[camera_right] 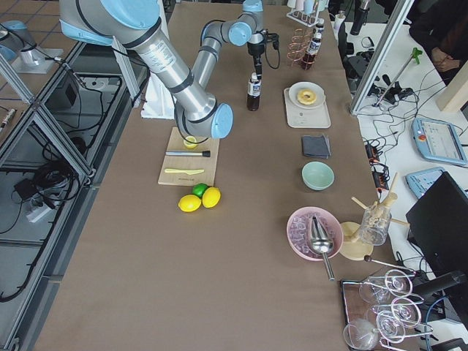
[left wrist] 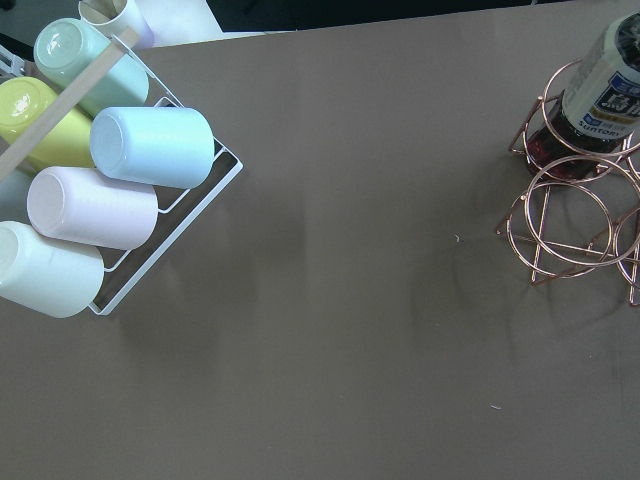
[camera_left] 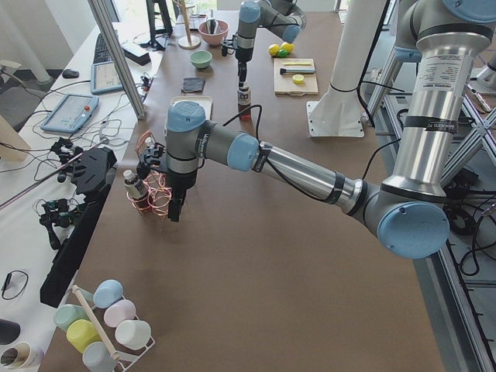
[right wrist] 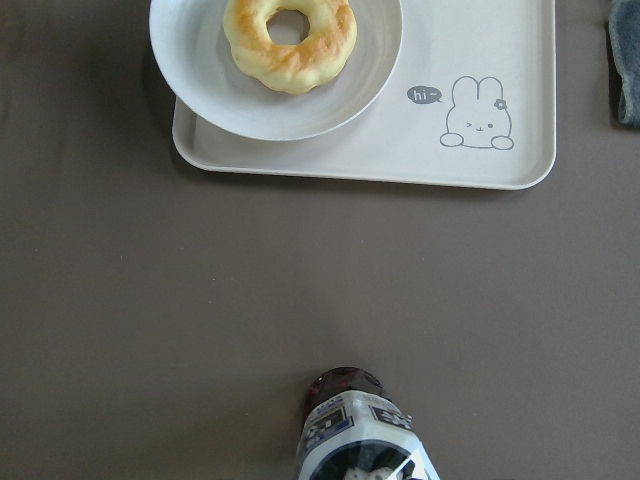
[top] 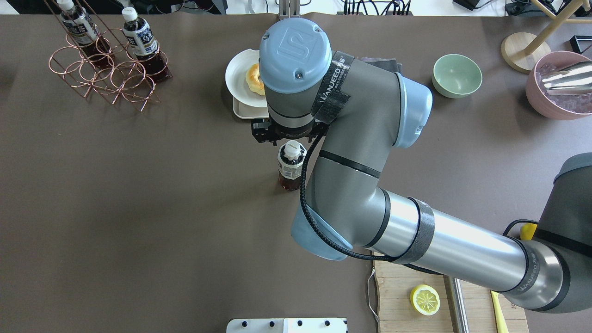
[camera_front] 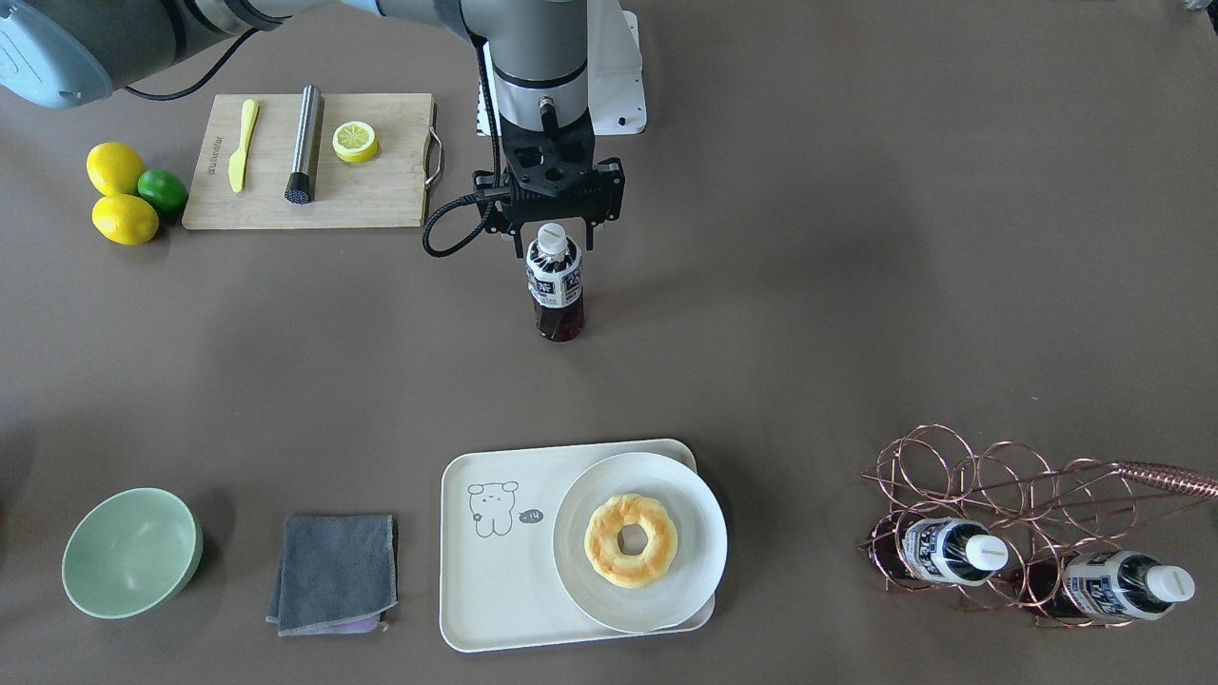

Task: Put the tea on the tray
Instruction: 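Lower the right gripper over the tea bottle and grasp it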

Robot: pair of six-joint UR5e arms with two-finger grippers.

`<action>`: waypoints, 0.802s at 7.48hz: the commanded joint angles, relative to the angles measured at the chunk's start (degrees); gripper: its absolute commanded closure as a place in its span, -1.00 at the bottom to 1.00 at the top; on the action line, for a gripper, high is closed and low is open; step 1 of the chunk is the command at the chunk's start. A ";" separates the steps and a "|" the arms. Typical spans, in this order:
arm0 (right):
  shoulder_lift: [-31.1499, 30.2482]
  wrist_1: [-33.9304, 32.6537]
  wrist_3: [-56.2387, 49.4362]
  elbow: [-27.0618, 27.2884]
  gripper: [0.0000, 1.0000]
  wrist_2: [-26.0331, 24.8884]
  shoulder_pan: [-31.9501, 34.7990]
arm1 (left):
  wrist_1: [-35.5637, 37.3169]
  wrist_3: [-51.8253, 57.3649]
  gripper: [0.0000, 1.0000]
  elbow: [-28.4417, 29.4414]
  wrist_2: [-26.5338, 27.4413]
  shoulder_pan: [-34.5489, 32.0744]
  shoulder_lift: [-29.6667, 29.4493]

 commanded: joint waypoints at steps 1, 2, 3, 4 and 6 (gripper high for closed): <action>-0.61 0.02 0.00 0.17 -0.21 0.00 0.03 | -0.59 -0.05 -0.95 0.79 0.09 0.03 -0.06; -0.53 0.02 0.00 0.17 -0.12 0.00 -0.06 | -0.59 -0.05 -0.95 0.79 0.00 -0.06 -0.06; -0.52 0.02 0.00 0.26 -0.13 0.00 -0.24 | -0.59 -0.05 -0.95 0.71 0.00 -0.06 -0.06; -0.52 0.02 0.96 0.61 -0.15 0.00 -0.59 | -0.59 -0.05 -0.95 0.79 0.00 -0.06 -0.15; -0.79 0.02 2.46 1.14 -0.16 0.00 -0.94 | -0.51 -0.05 -0.95 0.71 0.08 -0.06 -0.06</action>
